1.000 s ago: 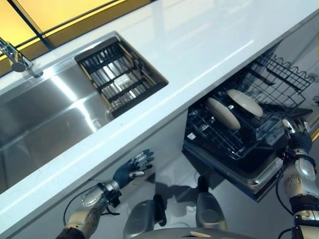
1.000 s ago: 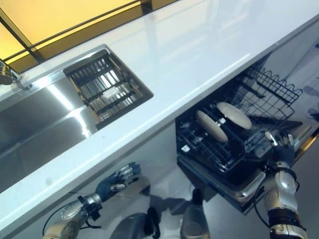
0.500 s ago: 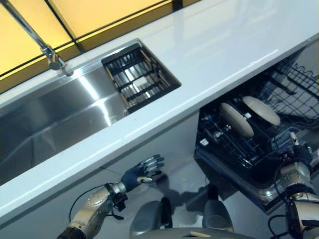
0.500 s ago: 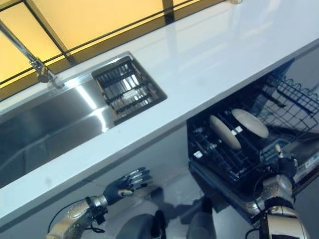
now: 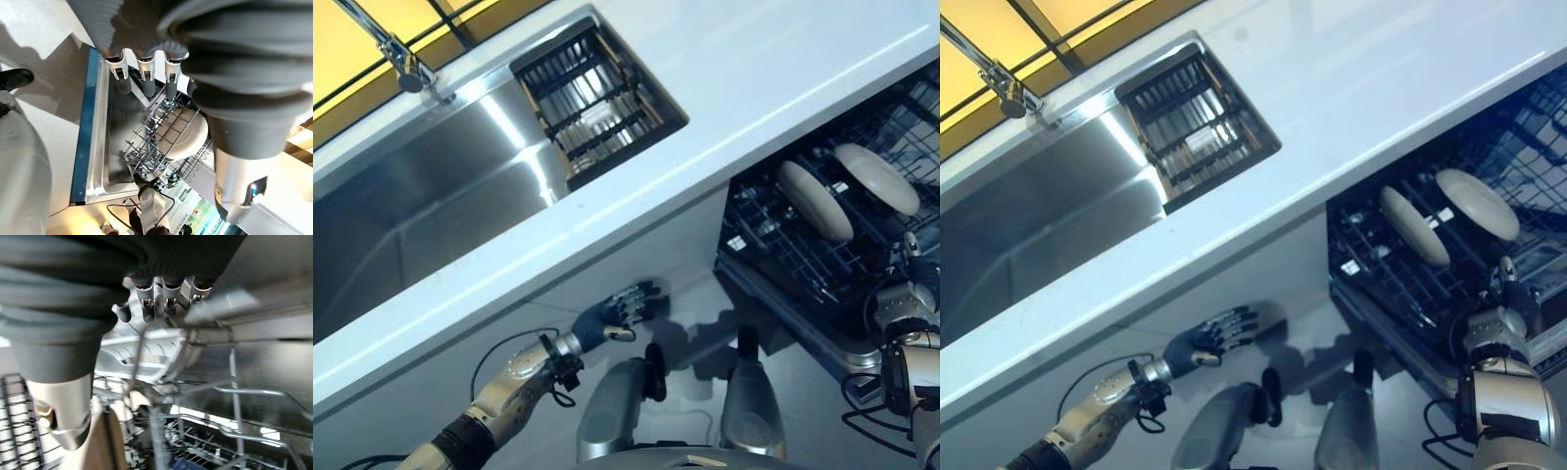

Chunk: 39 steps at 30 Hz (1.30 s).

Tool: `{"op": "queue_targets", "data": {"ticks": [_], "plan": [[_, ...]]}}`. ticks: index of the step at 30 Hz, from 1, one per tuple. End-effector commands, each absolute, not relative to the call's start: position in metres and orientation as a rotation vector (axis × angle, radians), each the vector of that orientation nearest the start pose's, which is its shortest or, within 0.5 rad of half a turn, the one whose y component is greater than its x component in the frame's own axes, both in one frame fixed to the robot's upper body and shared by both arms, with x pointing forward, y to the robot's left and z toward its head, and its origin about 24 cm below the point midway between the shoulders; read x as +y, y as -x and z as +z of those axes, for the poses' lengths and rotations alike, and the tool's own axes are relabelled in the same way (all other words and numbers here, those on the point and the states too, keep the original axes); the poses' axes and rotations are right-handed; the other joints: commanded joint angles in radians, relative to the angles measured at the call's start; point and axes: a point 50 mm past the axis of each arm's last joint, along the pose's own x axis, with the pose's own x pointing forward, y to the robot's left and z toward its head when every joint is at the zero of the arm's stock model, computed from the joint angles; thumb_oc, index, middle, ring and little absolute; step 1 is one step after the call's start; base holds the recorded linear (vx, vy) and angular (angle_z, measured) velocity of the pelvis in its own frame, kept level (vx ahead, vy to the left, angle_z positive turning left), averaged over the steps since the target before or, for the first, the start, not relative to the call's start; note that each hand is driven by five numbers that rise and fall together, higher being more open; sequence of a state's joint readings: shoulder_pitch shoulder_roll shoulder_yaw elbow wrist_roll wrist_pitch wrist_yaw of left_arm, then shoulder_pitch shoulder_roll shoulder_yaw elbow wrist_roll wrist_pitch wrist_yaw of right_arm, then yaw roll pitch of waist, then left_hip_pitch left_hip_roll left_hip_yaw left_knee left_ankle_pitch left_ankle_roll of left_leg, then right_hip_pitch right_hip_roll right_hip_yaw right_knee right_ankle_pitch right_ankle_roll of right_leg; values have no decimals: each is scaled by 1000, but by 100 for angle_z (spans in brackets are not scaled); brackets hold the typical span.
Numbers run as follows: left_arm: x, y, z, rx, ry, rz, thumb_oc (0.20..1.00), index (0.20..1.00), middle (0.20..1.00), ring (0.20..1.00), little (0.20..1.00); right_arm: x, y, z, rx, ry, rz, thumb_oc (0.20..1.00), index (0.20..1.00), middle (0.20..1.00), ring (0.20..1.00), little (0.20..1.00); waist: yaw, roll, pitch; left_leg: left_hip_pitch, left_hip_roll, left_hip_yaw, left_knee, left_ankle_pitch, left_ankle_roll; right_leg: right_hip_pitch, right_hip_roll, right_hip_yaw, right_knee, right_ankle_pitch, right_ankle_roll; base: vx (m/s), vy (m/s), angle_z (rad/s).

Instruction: Pick up plates and place into dishwasher.

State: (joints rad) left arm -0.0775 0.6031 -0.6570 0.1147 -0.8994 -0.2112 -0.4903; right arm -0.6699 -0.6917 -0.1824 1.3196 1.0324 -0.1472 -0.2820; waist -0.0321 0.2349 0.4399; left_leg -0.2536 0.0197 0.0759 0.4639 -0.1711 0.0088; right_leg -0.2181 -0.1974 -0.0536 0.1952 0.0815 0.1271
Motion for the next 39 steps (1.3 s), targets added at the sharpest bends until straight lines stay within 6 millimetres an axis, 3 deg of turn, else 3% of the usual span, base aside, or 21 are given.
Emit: {"op": "queue_targets", "data": {"ticks": [1, 11, 24, 35, 39], "plan": [[122, -217, 39, 57, 372, -908, 1000, 1000, 1000, 1000, 1000, -405, -291, 78, 66, -627, -1017, 1000, 1000, 1000, 1000, 1000, 40, 6, -16, -74, 79, -88, -16, 86, -80, -6, -10, -7, 90, -81, -23, -52, 2, 7], [120, -218, 47, 26, 394, -902, 1000, 1000, 1000, 1000, 1000, -388, -321, 106, -75, -704, -780, 1000, 1000, 1000, 1000, 1000, 55, 6, -1, -84, 77, -98, -29, 94, -81, -27, -12, -22, 106, -90, -31, -22, 8, 4], [136, -215, 25, 115, 311, -774, 1000, 1000, 1000, 1000, 1000, -367, -343, 124, -85, -639, -654, 1000, 1000, 1000, 1000, 1000, 82, -31, -21, -53, 76, -114, -48, 92, -77, 3, 1, -19, 97, -93, -35, 10, -7, 1], [136, -208, 22, 116, 319, -787, 1000, 1000, 1000, 1000, 1000, -351, -358, 140, -123, -640, -559, 1000, 1000, 1000, 1000, 1000, 102, -15, -17, -38, 70, -126, -66, 104, -79, 22, -4, -33, 90, -94, -35, 6, 16, 4], [138, -208, 22, 123, 330, -771, 1000, 1000, 1000, 1000, 1000, -339, -367, 147, -177, -756, -473, 1000, 1000, 1000, 1000, 1000, 105, -10, -14, -32, 73, -127, -80, 113, -83, 23, -4, -37, 92, -98, -36, -5, 33, 6]]}}
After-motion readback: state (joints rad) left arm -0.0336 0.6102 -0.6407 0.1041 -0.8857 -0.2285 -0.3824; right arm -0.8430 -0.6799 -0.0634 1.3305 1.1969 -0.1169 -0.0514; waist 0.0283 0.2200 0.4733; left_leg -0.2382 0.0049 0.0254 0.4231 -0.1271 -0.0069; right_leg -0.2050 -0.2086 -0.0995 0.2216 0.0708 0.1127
